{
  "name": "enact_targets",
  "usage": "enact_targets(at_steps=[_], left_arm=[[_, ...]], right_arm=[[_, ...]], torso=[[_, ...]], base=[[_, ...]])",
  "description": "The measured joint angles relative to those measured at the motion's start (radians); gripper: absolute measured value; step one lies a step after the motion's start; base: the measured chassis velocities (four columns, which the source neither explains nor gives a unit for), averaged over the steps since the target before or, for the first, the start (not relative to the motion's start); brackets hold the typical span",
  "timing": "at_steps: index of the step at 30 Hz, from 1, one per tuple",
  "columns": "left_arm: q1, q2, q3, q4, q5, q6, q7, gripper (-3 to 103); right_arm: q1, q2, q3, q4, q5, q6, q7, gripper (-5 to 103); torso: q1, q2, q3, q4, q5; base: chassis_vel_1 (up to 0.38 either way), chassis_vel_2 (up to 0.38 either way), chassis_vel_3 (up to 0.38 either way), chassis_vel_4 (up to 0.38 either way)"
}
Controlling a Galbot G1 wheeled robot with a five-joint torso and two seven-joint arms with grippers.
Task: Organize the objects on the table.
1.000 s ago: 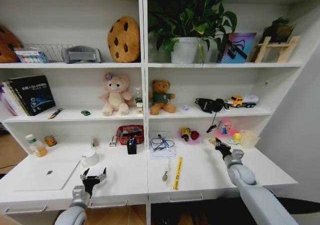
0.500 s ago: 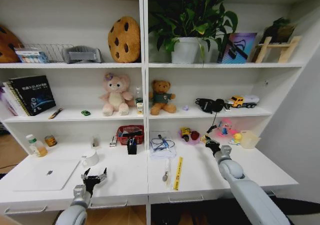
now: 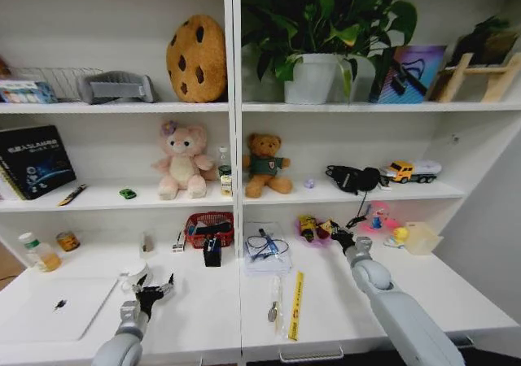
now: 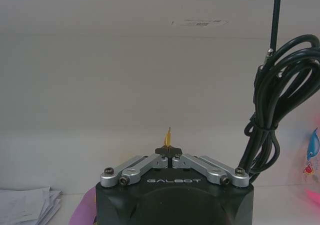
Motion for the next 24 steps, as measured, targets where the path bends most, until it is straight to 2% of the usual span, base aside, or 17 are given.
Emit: enact_targets(at_steps=[3,16,17,19,20,22,23,24], left_arm=[[0.000,0.001,-0.002,0.004,-0.001,0.000,0.000,100],[-0.007,0.000,0.001,0.007,-0.006,0.003,-0.004,100],[-0.007,0.001,-0.001,0.008,-0.006,0.003,-0.004,100],[-0.005,0.001,-0.002,0.008,-0.006,0.003,-0.004,100],[-0.005,0.001,-0.002,0.008,-0.006,0.003,-0.004,100],[-0.006,0.001,-0.002,0.009,-0.006,0.003,-0.004,100],[-0.006,0.001,-0.002,0.009,-0.006,0.003,-0.004,100],[-0.007,0.001,-0.002,0.009,-0.007,0.004,-0.005,100]], right_arm=[[0.001,0.004,-0.005,-0.005,0.003,0.000,-0.002,0],[0.011,0.022,-0.026,-0.044,0.003,0.005,-0.011,0],[0.014,0.024,-0.026,-0.053,0.002,0.006,-0.012,-3],[0.016,0.026,-0.024,-0.060,0.002,0.007,-0.012,8],[0.016,0.026,-0.024,-0.060,0.002,0.007,-0.012,8],[0.013,0.023,-0.023,-0.056,0.009,0.007,-0.012,18],[0.013,0.023,-0.023,-0.056,0.009,0.007,-0.012,18],[0.010,0.021,-0.021,-0.051,0.012,0.007,-0.012,24]], torso=[[-0.002,0.001,0.000,0.0009,0.0003],[-0.001,0.001,0.000,0.0007,0.0002],[-0.001,0.000,0.000,0.0008,0.0002],[-0.001,0.000,0.000,0.0006,0.0003],[-0.001,0.000,0.000,0.0006,0.0003],[-0.001,0.001,0.000,0.0006,0.0002],[-0.001,0.001,0.000,0.0006,0.0002],[-0.001,0.001,0.000,0.0006,0.0003]], base=[[-0.003,-0.011,-0.010,-0.003],[0.021,-0.020,-0.012,0.019],[0.000,0.000,0.000,0.000],[0.000,0.000,0.000,0.000],[0.000,0.000,0.000,0.000],[0.000,0.000,0.000,0.000],[0.000,0.000,0.000,0.000],[0.000,0.000,0.000,0.000]])
